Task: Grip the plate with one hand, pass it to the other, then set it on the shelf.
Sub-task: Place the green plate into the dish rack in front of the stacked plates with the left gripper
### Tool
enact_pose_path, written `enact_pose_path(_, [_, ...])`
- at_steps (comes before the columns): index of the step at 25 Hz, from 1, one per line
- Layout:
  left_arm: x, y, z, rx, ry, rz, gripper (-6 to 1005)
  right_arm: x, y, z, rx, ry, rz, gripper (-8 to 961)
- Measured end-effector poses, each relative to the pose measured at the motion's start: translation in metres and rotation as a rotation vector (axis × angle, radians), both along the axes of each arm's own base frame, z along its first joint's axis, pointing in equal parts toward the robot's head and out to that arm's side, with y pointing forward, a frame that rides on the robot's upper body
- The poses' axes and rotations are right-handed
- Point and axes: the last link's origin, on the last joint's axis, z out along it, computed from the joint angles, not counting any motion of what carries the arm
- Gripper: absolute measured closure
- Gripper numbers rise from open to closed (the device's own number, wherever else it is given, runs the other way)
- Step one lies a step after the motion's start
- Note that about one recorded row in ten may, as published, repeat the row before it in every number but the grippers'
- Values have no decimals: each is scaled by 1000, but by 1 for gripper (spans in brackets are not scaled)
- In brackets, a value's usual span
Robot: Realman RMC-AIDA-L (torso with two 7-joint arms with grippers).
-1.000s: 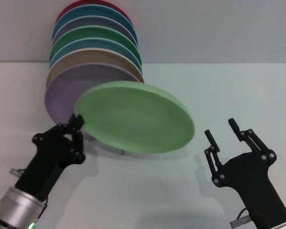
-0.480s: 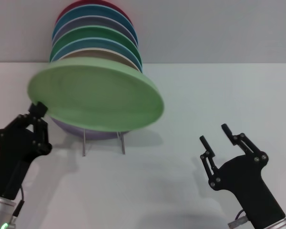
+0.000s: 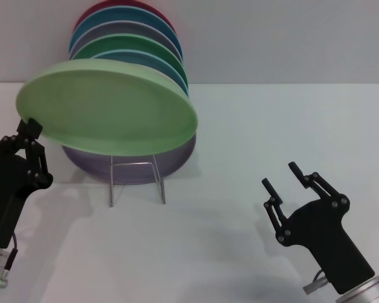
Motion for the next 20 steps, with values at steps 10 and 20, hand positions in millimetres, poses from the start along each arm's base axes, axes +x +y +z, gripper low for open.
enact_pose_path(10, [-7, 8, -4, 20, 120, 61, 969, 2, 10, 3, 12, -29, 18, 532])
enact_pose_path(20, [-15, 9, -12, -31, 151, 111, 968, 5, 19, 11, 50, -34, 2, 532])
